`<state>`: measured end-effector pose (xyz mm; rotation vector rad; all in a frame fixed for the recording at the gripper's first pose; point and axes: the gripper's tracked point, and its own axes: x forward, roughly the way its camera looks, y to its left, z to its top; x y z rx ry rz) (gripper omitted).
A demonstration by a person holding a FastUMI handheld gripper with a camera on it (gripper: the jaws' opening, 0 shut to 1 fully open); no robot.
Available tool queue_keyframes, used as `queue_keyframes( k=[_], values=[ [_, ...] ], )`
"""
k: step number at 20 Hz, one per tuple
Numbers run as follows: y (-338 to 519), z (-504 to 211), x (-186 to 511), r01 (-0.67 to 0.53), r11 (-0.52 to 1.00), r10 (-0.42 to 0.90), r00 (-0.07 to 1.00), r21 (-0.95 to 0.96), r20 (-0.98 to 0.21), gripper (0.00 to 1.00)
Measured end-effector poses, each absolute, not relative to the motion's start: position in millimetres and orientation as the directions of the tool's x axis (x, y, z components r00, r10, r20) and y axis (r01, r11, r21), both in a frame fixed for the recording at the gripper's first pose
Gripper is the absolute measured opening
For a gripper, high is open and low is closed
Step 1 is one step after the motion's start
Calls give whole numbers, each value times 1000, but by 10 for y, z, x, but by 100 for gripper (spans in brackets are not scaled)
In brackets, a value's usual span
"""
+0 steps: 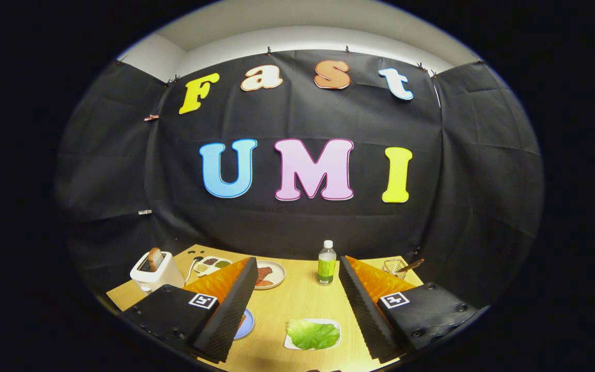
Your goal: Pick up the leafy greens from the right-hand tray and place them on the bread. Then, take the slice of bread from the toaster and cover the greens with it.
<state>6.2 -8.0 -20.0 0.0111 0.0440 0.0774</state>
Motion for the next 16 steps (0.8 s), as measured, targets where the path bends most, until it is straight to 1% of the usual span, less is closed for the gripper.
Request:
queue_keyframes(
  k=[8, 14, 16],
  values=[
    [-168, -1188, 344, -172, 985, 158, 948, -24, -276, 98],
    [-174, -2010, 608, -333, 940, 264, 852, -78, -452, 99],
    [-150, -2323, 680, -391, 917, 299, 802, -77, -517, 99]
  ],
)
